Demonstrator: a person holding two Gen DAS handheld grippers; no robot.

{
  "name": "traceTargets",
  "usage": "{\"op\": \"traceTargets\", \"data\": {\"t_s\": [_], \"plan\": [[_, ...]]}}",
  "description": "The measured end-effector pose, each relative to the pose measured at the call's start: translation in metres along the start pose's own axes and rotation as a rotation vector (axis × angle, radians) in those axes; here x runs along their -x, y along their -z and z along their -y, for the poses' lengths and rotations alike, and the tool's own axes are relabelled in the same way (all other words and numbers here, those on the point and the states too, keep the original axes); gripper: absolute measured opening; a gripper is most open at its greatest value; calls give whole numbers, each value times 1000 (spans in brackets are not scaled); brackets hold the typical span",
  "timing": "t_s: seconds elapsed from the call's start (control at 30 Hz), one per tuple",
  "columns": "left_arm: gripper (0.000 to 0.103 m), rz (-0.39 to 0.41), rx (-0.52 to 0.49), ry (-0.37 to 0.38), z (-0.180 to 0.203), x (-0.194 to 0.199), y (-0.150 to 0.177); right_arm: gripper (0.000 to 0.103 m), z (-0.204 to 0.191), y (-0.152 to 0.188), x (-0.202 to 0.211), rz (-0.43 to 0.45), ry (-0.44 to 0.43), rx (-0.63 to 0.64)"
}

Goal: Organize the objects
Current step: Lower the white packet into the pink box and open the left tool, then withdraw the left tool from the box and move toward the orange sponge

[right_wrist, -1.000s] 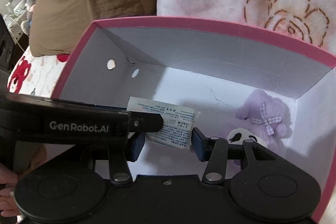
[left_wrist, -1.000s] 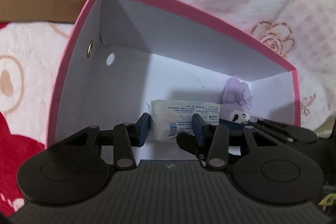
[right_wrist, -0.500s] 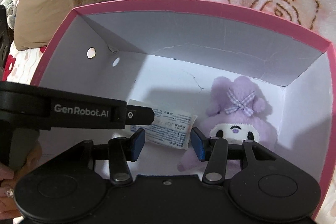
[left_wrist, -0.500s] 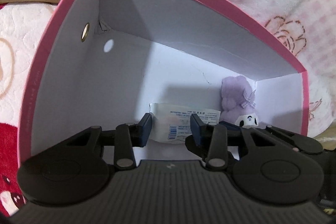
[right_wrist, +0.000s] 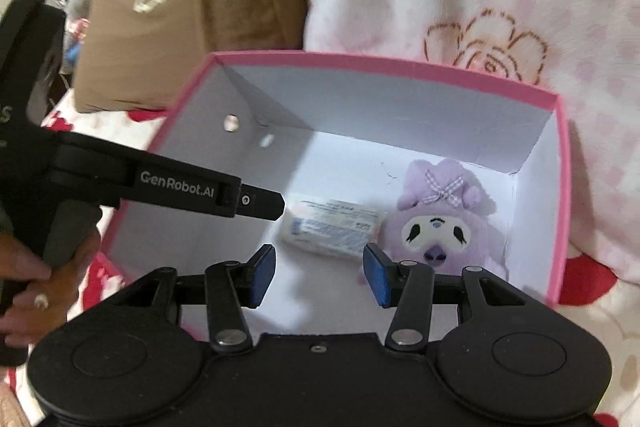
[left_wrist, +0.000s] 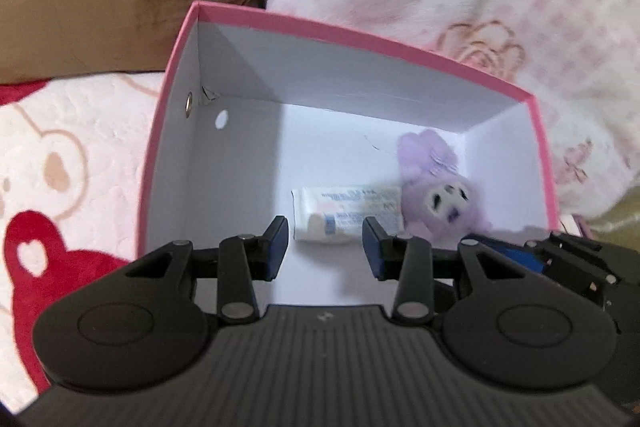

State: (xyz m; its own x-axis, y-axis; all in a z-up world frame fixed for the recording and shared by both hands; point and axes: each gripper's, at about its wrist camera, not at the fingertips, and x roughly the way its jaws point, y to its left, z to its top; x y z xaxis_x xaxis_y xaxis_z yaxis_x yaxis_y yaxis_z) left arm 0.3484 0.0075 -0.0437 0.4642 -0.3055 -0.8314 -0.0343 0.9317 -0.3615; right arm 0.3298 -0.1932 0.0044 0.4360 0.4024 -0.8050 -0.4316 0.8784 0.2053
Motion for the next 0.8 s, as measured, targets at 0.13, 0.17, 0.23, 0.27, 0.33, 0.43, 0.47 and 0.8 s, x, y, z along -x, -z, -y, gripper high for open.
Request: {"op": "traceTargets", "data": {"t_s": [0.13, 0.17, 0.23, 0.27, 0.33, 0.43, 0.47, 0.8], "plan": [[40, 3, -32, 15, 9, 27, 11, 54, -11, 9, 25, 63, 9, 45], [41, 9, -42, 23, 11, 35, 14, 54, -13, 12, 31, 77, 10, 45], [41, 21, -56, 34, 16, 48, 21, 54, -18, 18, 42, 102, 6, 43], [41, 22, -60, 36, 18, 55, 25, 54, -20, 22, 48, 112, 8, 51], [41, 15, -56, 40, 22, 68, 29, 55, -27, 29, 63, 131, 11, 79], [41, 8, -90, 31, 32, 84, 35, 56, -34, 35, 82, 147, 25, 88], [41, 8, -105, 27, 36, 89, 38, 56, -35, 36, 87, 152, 26, 83], [45, 23, -153, -12, 44, 137, 64, 62, -55, 49, 119, 131, 29, 79]]}}
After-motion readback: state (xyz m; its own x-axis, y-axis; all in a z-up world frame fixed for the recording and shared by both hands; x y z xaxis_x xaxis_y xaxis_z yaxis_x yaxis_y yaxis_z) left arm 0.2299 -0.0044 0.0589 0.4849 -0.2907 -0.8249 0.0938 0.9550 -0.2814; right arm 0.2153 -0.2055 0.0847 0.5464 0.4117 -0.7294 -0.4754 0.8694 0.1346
